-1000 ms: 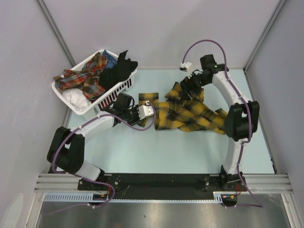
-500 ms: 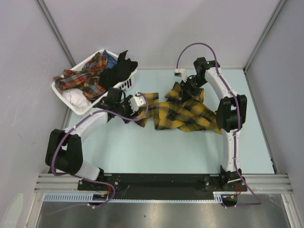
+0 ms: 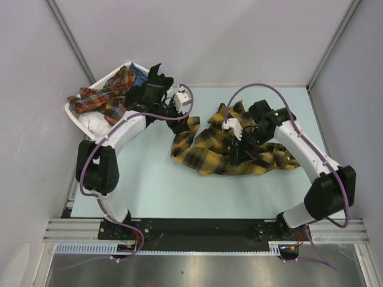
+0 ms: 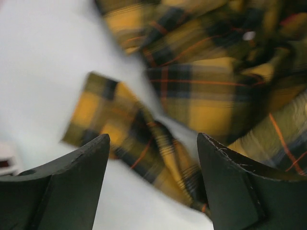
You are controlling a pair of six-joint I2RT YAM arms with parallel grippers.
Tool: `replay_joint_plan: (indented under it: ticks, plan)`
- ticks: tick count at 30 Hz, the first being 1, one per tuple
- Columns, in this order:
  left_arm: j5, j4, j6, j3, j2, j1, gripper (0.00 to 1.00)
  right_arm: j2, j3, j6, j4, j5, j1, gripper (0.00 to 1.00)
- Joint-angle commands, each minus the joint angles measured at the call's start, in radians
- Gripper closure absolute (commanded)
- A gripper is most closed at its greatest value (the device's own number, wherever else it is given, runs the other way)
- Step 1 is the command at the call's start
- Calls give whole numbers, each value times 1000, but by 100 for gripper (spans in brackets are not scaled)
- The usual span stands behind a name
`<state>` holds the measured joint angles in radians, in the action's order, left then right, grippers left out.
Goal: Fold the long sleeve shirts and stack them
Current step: Flatten the shirt out
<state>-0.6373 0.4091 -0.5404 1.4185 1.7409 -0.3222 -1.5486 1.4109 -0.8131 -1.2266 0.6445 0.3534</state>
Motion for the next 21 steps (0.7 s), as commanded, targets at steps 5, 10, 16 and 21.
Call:
replay_joint_plan:
  ticks: [5, 10, 16, 21]
  plan:
    - [-268, 125, -64, 30, 114, -147, 22, 200, -246, 95, 209, -129, 36, 100]
    - [-305, 281, -212, -50, 129, -207, 21, 271, -334, 126, 240, -154, 58, 100]
    - [-130, 340, -346, -168, 80, -245, 69, 294, -368, 135, 304, -216, 44, 100]
    - [63, 188, -192, 131, 139, -171, 100, 181, -244, 138, 436, -259, -69, 100]
